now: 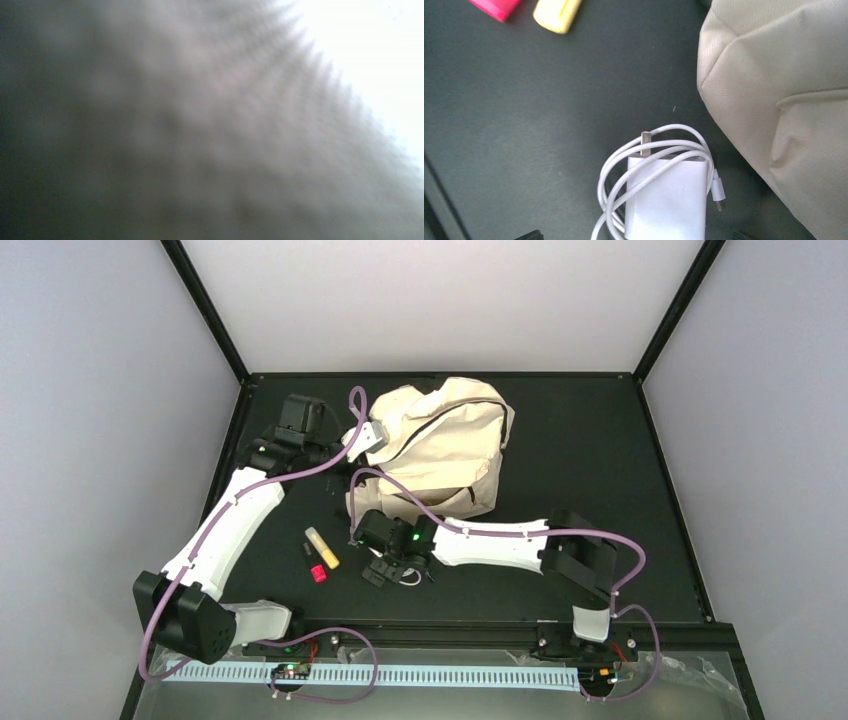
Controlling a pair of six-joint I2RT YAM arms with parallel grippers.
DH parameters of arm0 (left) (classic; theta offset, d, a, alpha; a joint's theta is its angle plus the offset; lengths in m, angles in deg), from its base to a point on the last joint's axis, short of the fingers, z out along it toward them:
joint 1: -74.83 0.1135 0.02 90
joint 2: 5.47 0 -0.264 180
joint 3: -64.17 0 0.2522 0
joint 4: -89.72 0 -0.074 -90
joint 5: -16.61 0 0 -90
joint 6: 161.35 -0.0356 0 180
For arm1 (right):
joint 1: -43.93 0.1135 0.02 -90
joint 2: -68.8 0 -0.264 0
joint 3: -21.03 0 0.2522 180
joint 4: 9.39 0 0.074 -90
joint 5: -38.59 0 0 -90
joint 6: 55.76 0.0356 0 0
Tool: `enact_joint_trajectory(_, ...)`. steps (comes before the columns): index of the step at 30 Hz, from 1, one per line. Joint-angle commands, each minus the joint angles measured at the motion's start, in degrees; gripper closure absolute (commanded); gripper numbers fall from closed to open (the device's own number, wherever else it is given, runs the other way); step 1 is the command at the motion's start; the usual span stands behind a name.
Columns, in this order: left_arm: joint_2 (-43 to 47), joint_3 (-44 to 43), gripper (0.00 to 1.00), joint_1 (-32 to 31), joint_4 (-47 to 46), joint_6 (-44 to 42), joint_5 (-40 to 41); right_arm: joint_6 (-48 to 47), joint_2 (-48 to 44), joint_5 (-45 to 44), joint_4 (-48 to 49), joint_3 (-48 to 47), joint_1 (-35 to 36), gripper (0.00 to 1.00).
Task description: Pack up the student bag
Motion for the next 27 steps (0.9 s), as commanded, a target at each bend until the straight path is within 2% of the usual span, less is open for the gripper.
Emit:
enact_joint_trajectory(1,0.6,-0.7,0.98,0.3,-3.6,-0.7,-0.8,2.0,3.8,-2.9,-5.2,-3.6,0.2,0.00)
enact_joint_trajectory(13,1.0,-0.8,0.98,0.3,-3.1,-1.0,-0.8,-2.0,10.0,-8.2,-3.5,-5.9,0.2,0.00)
enact_joint_trajectory(18,0.8,-1.0,0.98,0.3,-3.2,-0.9,-0.8,-2.4,11.0,-8.1,-2.5,-6.1,0.2,0.04)
enact_joint_trajectory(21,0.8,-1.2,0.98,0.3,-3.0,-1.0,-0.9,-2.4,11.1,-8.0,-2.1,-5.9,0.2,0.10)
enact_joint_trajectory(27,0.9,-1.2,0.98,0.3,-2.9,-1.1,-0.9,-2.4,11.0,-6.0,-1.8,-5.6,0.0,0.34)
